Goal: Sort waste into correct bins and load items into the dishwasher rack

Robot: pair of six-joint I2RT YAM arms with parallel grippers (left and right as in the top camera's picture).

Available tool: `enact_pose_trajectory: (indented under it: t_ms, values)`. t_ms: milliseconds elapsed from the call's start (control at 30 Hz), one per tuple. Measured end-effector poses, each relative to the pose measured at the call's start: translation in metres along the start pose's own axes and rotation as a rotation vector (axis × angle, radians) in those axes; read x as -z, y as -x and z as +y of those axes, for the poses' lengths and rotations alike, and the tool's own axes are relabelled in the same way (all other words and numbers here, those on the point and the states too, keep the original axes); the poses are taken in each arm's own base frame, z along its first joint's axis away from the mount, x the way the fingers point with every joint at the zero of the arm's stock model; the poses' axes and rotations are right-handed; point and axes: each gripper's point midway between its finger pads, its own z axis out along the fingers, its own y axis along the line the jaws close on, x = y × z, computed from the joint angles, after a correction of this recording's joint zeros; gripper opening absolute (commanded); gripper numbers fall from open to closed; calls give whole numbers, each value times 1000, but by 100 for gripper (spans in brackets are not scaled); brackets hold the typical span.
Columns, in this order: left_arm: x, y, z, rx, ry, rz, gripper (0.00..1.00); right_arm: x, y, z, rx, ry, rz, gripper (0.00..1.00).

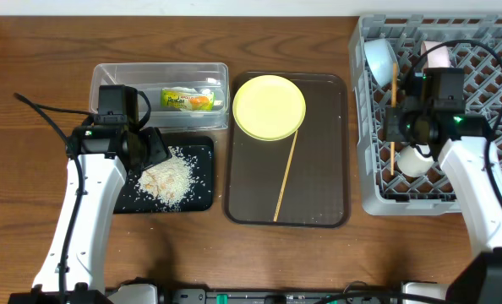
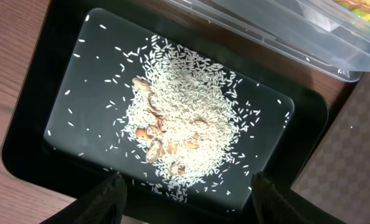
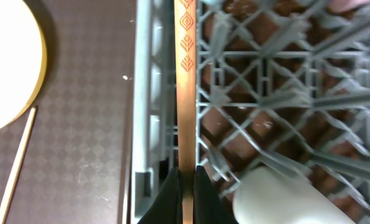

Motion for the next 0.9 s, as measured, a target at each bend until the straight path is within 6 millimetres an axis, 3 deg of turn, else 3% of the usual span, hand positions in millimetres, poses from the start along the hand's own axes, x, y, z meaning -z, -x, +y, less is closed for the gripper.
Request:
enact_pose_trajectory:
  t_ms: [100, 200, 333, 533, 700, 900]
  values:
    - [0, 0, 0, 0, 0, 0, 68, -13, -4, 4, 15, 33, 29, 2]
    - [0, 0, 0, 0, 0, 0, 68, -23, -4, 6, 19, 50, 37, 26]
    - [0, 0, 0, 0, 0, 0, 68, -29, 3, 9, 39, 65, 10, 40]
    - [0, 0, 0, 0, 0, 0, 68, -28, 12, 20, 63, 90, -20, 45]
    - [0, 0, 0, 0, 0, 0, 68, -24, 17, 56, 96, 170, -34, 47]
    - [0, 0, 0, 0, 0, 0, 68, -19, -6, 135, 183, 282, 17, 49]
